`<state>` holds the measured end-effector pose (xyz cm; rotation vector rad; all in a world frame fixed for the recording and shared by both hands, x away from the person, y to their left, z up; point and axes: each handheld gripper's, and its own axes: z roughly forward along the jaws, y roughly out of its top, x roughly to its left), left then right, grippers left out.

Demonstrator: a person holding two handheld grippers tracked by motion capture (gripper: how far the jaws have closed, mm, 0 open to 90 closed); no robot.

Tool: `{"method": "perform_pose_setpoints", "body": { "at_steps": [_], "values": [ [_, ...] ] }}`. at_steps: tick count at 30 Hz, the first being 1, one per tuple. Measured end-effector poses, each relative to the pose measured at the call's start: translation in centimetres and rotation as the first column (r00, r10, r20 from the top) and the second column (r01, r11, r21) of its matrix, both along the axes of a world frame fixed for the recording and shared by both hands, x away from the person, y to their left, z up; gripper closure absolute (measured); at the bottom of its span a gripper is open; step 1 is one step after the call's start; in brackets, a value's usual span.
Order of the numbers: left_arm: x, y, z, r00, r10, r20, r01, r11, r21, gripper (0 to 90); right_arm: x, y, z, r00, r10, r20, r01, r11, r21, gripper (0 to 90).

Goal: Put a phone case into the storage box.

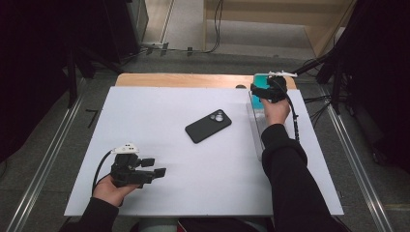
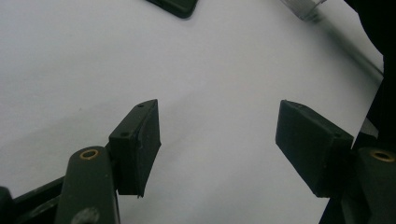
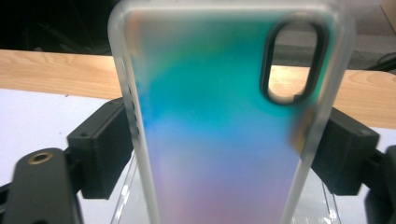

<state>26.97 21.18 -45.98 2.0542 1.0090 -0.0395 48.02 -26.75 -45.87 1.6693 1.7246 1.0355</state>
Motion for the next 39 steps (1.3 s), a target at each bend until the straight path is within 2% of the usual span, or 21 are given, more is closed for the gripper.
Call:
{"method": "perform_pose_setpoints", "body": {
  "at_steps": [2,5,8,14,17,21,24,27,31,34,36,39],
  "values": [
    [0.0,0.0,0.0,1.0,0.001,0.001,-0.001,1.0,-0.004,31.1,0.0,-0.1,0.0,0.9999,-0.004,0.017,0.004,0.9999,0.011,9.7],
    [0.0,0.0,0.0,1.0,0.005,0.001,-0.005,0.9999,-0.009,31.1,0.1,-0.2,0.1,0.9993,-0.004,0.036,0.003,0.9997,0.022,9.7],
    [0.1,0.0,0.0,1.0,0.002,-0.002,-0.002,1.0,-0.004,31.1,0.2,-0.2,0.0,0.9998,-0.002,0.019,0.002,0.9997,0.024,9.8],
    [0.2,-0.1,-0.1,1.0,-0.001,-0.007,0.0,1.0,-0.008,31.1,0.1,0.0,0.0,0.9999,0.008,0.011,-0.008,0.9999,-0.006,9.2],
    [0.3,-0.1,-0.1,0.9999,0.002,-0.013,-0.002,1.0,-0.005,31.1,-0.2,0.2,0.4,0.9998,0.017,-0.012,-0.017,0.9998,-0.004,0.0],
    [0.3,-0.2,-0.1,0.9999,0.003,-0.015,-0.003,1.0,-0.002,31.0,-1.1,0.0,1.3,0.9989,0.043,-0.021,-0.042,0.999,0.017,0.0],
    [0.3,-0.2,-0.1,0.9999,-0.002,-0.015,0.002,1.0,-0.001,31.0,-2.2,-0.1,2.3,0.9981,0.059,-0.017,-0.059,0.9983,0.007,0.0],
    [0.4,-0.2,-0.1,0.9998,0.001,-0.017,-0.001,1.0,0.001,31.0,-3.3,-0.1,3.3,0.9966,0.08,-0.018,-0.079,0.9965,0.025,0.0],
    [0.5,-0.1,0.0,0.9998,0.004,-0.018,-0.004,1.0,-0.002,30.9,-4.7,0.0,4.3,0.991,0.132,-0.022,-0.131,0.9903,0.048,0.3],
    [0.6,-0.1,0.0,0.9998,0.002,-0.018,-0.002,1.0,-0.005,30.9,-5.7,0.5,4.6,0.9852,0.17,-0.025,-0.169,0.985,0.034,0.5],
    [0.7,-0.1,0.0,0.9997,-0.003,-0.025,0.003,1.0,-0.007,30.9,-6.4,1.0,4.8,0.9808,0.193,-0.026,-0.193,0.9809,0.025,7.6],
    [0.9,0.0,0.0,0.9993,-0.003,-0.037,0.002,1.0,-0.01,30.9,-7.3,1.5,4.9,0.9694,0.243,-0.034,-0.242,0.9694,0.044,8.3]
  ]
}}
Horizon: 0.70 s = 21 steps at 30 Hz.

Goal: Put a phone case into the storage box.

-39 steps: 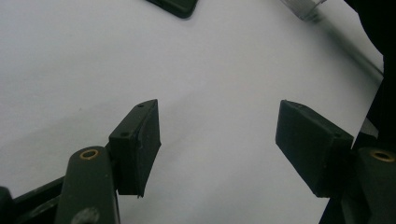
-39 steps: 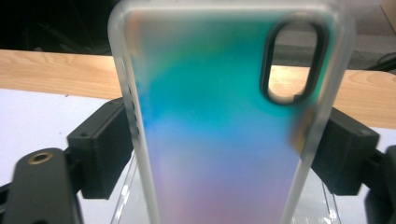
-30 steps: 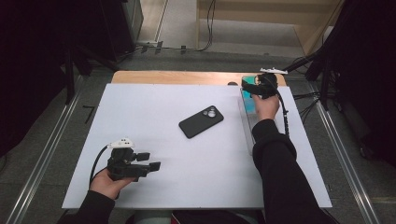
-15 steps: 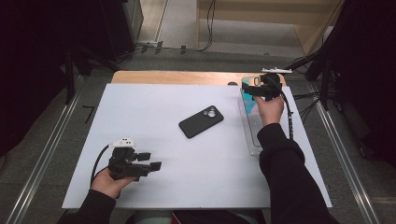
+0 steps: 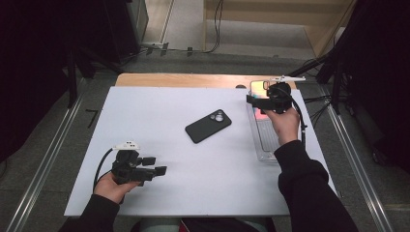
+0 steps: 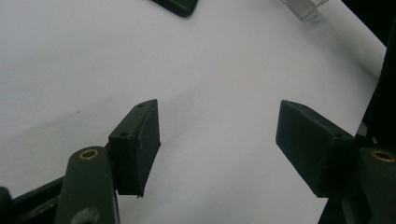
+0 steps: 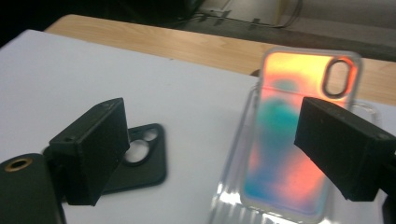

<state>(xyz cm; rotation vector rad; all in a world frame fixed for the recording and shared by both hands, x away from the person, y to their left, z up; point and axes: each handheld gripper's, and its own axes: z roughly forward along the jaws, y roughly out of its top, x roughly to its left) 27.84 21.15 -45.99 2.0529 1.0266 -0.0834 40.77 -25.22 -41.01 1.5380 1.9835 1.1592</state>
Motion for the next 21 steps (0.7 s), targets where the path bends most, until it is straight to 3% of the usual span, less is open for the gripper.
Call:
{"method": "perform_pose_setpoints", "body": {
  "at_steps": [4,9,21],
  "values": [
    [0.1,0.1,0.0,1.0,-0.006,0.0,0.006,1.0,0.0,30.8,-1.2,0.6,0.0,0.9975,0.069,-0.015,-0.069,0.9963,0.052,12.7],
    [0.3,0.3,0.2,1.0,-0.006,0.003,0.006,0.9999,-0.008,30.8,-2.9,1.3,-0.5,0.9858,0.166,-0.025,-0.164,0.9829,0.085,18.2],
    [0.7,0.4,0.4,0.9995,-0.031,0.008,0.031,0.9994,-0.015,30.8,-6.2,2.5,-1.1,0.9533,0.3,-0.035,-0.296,0.9505,0.096,19.7]
  ]
}}
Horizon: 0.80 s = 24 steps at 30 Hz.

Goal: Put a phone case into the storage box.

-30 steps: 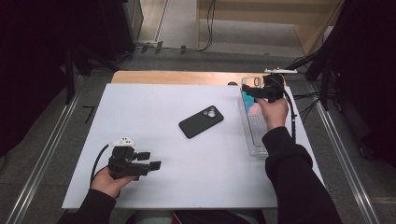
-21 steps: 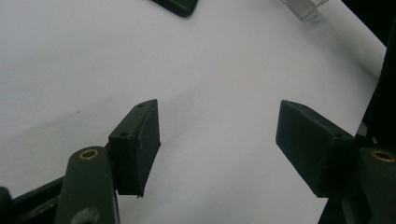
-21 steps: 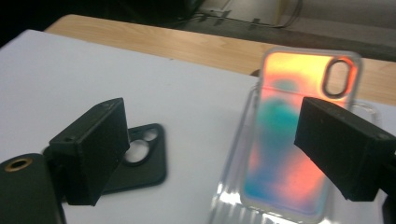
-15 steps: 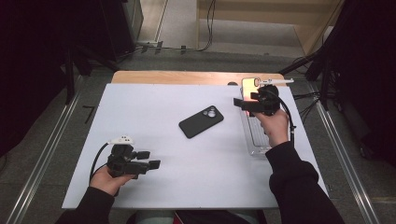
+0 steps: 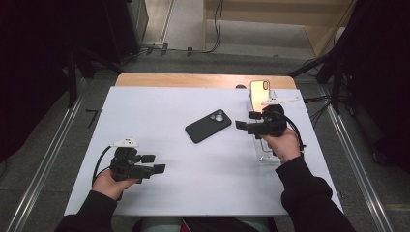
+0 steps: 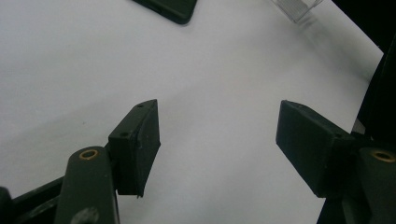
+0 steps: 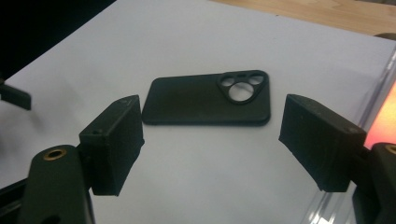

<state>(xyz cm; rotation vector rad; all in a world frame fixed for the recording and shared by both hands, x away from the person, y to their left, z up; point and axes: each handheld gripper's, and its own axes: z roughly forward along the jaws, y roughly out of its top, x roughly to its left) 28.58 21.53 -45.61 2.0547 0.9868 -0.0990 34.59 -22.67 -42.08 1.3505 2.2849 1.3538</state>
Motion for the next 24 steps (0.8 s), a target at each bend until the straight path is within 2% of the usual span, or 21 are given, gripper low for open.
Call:
{"method": "perform_pose_setpoints", "body": {
  "at_steps": [8,13,19,24],
  "values": [
    [0.3,-0.2,0.1,0.9999,-0.013,0.005,0.013,0.9999,0.002,30.8,-2.6,0.4,-0.7,0.9979,0.065,-0.01,-0.065,0.9979,-0.001,20.5],
    [0.4,-0.4,0.2,0.9999,-0.011,0.006,0.011,0.9999,-0.004,30.8,-4.2,0.3,-1.0,0.9932,0.115,-0.013,-0.115,0.9932,0.018,21.0],
    [0.4,-0.3,0.1,0.9999,-0.016,0.004,0.016,0.9999,0.0,30.8,-6.3,0.3,-1.5,0.988,0.155,0.003,-0.155,0.9877,-0.023,21.3],
    [0.3,-0.4,0.1,0.9999,-0.016,0.003,0.016,0.9999,0.0,30.8,-7.6,0.0,-2.2,0.9846,0.175,-0.005,-0.175,0.9841,-0.032,21.2]
  ]
}}
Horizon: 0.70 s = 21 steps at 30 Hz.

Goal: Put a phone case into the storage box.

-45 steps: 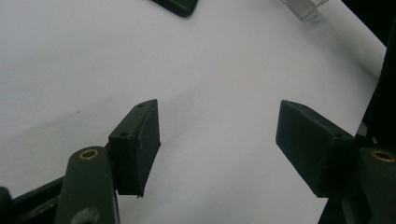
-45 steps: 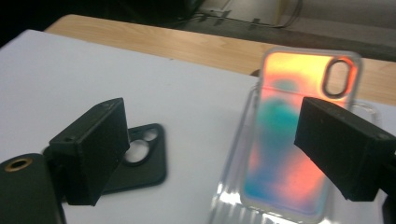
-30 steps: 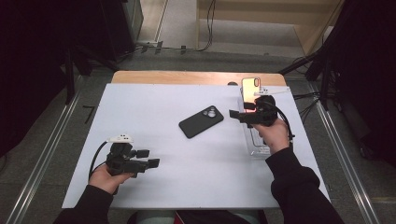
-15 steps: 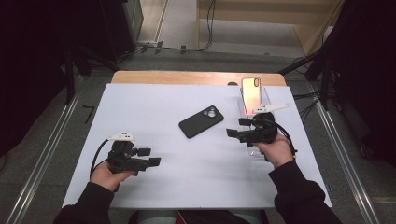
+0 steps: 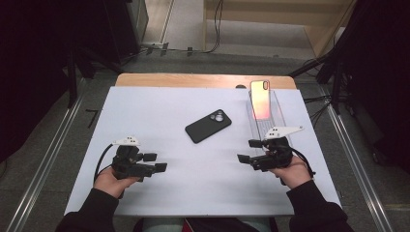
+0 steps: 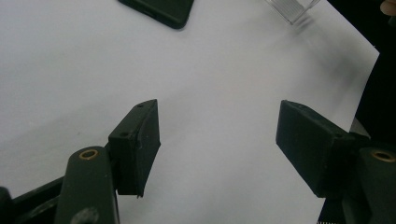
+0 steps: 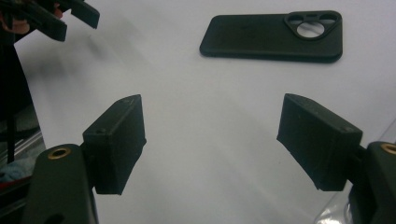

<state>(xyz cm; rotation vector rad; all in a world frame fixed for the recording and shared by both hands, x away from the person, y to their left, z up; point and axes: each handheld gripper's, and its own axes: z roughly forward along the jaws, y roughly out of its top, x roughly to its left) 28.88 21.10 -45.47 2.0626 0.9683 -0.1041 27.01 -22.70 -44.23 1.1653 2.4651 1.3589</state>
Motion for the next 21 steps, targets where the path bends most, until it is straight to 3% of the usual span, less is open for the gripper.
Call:
{"method": "perform_pose_setpoints", "body": {
  "at_steps": [16,21],
  "values": [
    [-0.1,-0.3,0.0,0.9998,-0.021,0.001,0.021,0.9998,-0.001,30.8,-2.5,-1.6,-2.1,0.9983,0.03,-0.049,-0.031,0.9993,-0.021,21.3],
    [-0.1,-0.6,0.0,0.9994,-0.034,0.006,0.034,0.9994,-0.003,29.0,-2.8,-1.8,-2.2,0.9983,0.036,-0.045,-0.037,0.9992,-0.019,21.2]
  ]
}}
